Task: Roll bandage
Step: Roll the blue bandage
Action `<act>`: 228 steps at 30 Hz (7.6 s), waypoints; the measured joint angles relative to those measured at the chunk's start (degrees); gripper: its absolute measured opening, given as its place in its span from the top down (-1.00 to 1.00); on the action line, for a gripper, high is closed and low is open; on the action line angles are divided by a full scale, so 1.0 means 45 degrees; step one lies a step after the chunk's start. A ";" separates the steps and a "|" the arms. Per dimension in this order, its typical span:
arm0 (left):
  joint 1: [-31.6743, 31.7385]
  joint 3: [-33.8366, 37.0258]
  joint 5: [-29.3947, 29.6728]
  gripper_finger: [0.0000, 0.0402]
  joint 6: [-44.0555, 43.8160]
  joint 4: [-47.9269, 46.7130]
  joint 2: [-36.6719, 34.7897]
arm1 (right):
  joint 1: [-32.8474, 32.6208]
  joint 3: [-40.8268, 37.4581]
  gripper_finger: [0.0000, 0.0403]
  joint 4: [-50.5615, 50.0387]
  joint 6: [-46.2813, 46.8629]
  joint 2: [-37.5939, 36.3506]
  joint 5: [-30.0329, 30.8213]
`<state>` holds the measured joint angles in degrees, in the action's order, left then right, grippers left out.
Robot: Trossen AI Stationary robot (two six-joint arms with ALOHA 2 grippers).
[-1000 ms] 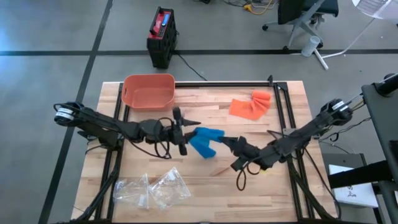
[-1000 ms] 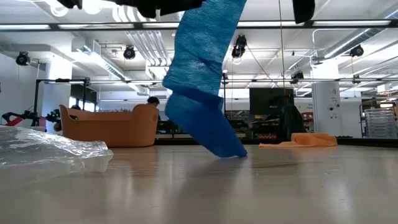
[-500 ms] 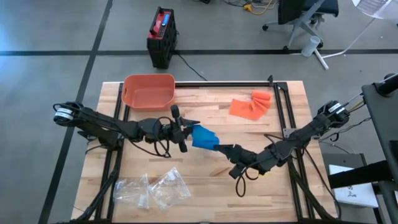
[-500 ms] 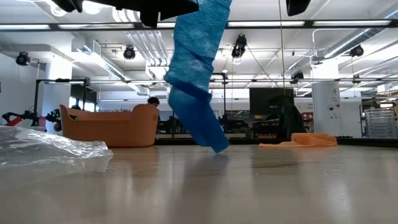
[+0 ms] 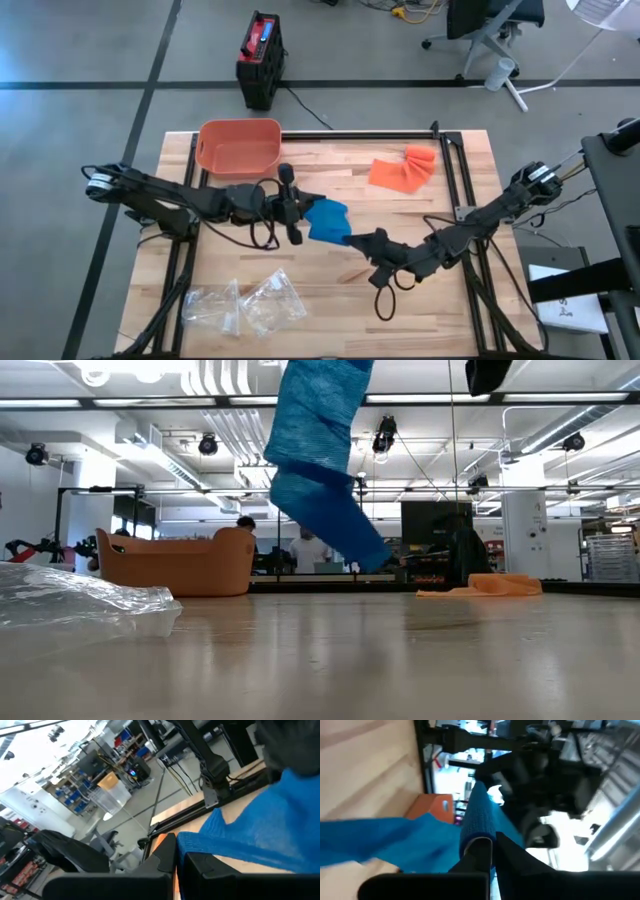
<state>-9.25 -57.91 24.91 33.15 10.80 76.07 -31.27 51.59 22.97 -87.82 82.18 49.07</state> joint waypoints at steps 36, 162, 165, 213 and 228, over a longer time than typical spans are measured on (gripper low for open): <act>0.0445 -0.1704 0.0090 1.00 -0.1282 -0.3386 0.0029 | 0.0664 -0.0078 0.99 -0.0822 0.4716 -0.1722 -0.3497; 0.0377 -0.0529 -0.6757 -0.17 -0.5988 1.2834 0.8578 | 0.1196 0.3497 0.99 -0.1680 1.6516 -0.6812 -0.6909; 0.0401 -0.0553 -0.6649 -0.19 -0.6130 1.2833 0.8563 | 0.1196 0.3497 0.99 -0.1664 1.6516 -0.6812 -0.6909; 0.0551 -0.0529 -0.5615 -0.15 -0.5175 1.1438 0.8048 | 0.1196 0.3487 0.99 -0.1716 1.6166 -0.6823 -0.6956; 0.0683 -0.0529 -0.6120 0.73 -0.5705 1.1747 0.8038 | 0.1196 0.3487 0.99 -0.1717 1.6132 -0.6807 -0.6957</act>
<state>-6.17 -60.29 -2.63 7.48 63.66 112.25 -25.89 67.29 15.25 -15.22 51.55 17.76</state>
